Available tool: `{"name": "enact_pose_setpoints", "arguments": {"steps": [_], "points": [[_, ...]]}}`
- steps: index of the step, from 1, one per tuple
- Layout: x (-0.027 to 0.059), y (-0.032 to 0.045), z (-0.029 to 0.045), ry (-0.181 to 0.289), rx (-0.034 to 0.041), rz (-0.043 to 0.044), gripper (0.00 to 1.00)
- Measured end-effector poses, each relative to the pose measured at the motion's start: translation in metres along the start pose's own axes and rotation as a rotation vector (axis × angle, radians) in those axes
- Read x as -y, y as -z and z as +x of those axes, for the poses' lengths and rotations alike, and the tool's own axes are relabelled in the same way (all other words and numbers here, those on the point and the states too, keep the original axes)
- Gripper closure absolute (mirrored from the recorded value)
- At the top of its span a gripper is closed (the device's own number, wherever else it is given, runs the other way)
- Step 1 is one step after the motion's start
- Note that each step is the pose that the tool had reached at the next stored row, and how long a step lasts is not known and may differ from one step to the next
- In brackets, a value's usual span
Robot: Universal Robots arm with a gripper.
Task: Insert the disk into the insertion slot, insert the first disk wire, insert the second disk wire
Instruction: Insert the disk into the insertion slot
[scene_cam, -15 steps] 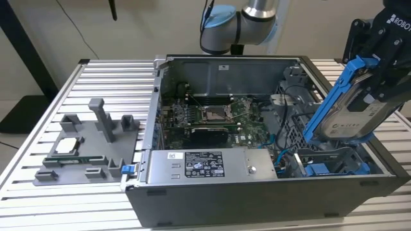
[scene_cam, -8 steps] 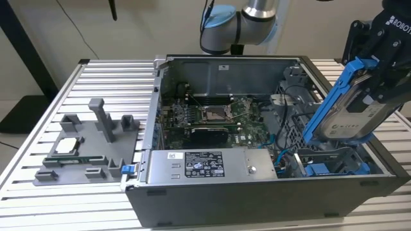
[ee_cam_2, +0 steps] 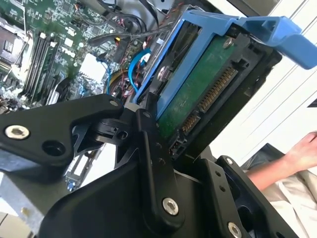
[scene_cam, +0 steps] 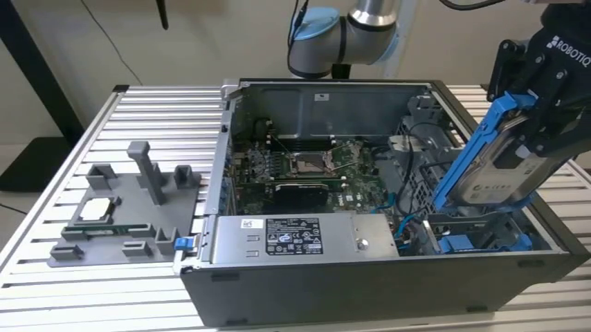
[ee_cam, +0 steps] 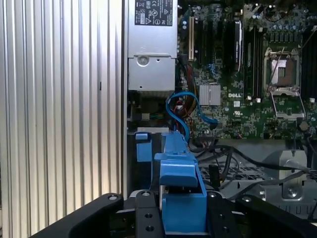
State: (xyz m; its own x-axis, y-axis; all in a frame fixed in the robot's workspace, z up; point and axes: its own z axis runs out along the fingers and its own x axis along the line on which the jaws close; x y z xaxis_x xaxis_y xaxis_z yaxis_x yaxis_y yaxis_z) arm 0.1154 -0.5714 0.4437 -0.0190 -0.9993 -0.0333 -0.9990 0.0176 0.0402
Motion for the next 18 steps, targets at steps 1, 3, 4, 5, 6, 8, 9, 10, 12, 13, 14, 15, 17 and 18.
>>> {"name": "enact_pose_setpoints", "arguments": {"steps": [1, 3, 4, 5, 6, 8, 9, 10, 12, 13, 14, 15, 17, 18], "points": [[0.0002, -0.0019, 0.0, 0.0, 0.0001, 0.0, 1.0], [0.001, -0.0053, 0.0002, 0.0, 0.0003, -0.0001, 1.0], [0.0016, -0.0066, 0.0004, 0.0, 0.0001, -0.0002, 1.0], [0.002, -0.0077, 0.0006, 0.0, 0.0002, -0.0002, 1.0], [0.0025, -0.0091, 0.0009, 0.0, 0.0001, -0.0003, 1.0], [0.004, -0.0113, 0.0017, 0.0, 0.0001, -0.0008, 1.0], [0.0047, -0.0121, 0.0025, 0.0, 0.0, -0.0012, 1.0], [0.005, -0.0132, 0.003, 0.0, 0.0003, -0.0012, 1.0], [0.0052, -0.0152, 0.0044, 0.0, 0.0001, -0.0013, 1.0], [0.0053, -0.0164, 0.0054, 0.0, 0.0, -0.0013, 1.0], [0.0055, -0.0177, 0.0066, 0.0, 0.0001, -0.0013, 1.0], [0.0056, -0.019, 0.0077, 0.0, 0.0001, -0.0013, 1.0], [0.0058, -0.0223, 0.0087, 0.0, 0.0001, -0.0013, 1.0], [0.0059, -0.0242, 0.0088, 0.0, 0.0002, -0.0013, 1.0]]}}
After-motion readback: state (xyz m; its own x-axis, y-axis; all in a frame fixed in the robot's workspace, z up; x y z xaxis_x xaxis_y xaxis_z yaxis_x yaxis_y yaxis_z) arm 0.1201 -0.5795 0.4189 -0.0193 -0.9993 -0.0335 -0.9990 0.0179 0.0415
